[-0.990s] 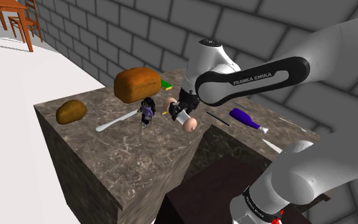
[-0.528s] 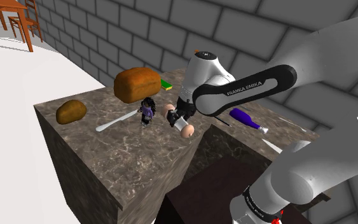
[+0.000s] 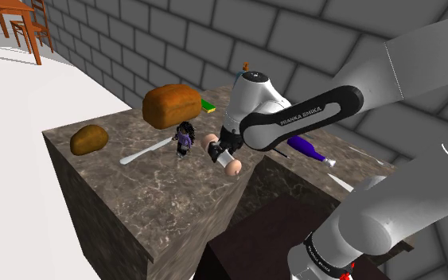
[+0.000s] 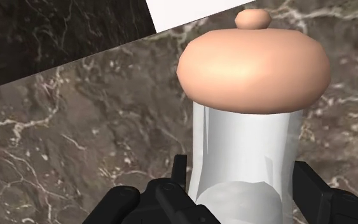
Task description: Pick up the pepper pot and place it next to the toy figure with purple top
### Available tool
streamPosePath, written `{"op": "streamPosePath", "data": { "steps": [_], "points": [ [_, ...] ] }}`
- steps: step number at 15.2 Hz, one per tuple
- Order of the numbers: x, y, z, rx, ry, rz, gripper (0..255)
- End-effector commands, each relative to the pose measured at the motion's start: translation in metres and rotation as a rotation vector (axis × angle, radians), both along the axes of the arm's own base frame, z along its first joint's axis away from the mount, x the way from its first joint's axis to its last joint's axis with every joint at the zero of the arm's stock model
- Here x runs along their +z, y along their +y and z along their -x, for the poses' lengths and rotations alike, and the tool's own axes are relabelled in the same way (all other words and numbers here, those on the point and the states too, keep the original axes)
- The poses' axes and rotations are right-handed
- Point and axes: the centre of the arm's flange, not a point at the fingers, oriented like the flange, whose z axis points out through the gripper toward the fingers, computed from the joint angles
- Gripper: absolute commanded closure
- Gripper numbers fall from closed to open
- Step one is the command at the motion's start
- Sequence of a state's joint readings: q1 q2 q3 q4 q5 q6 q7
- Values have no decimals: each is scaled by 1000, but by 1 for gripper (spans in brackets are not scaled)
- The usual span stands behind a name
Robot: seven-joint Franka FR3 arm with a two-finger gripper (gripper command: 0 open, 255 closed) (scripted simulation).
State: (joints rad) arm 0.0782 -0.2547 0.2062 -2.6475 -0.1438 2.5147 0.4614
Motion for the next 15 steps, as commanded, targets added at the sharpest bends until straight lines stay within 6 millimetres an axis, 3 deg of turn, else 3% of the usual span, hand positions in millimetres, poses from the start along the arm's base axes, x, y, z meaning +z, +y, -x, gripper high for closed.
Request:
{"op": "streamPosePath", "data": {
  "steps": [1, 2, 3, 8, 12, 15],
  "points": [
    [0, 0, 0, 0, 0, 0, 255],
    [0, 0, 0, 0, 0, 0, 255],
    [0, 0, 0, 0, 0, 0, 0],
    [0, 0, 0, 0, 0, 0, 0],
    [49, 5, 8, 0, 0, 0, 0],
    [49, 5, 8, 0, 0, 0, 0]
  ]
}}
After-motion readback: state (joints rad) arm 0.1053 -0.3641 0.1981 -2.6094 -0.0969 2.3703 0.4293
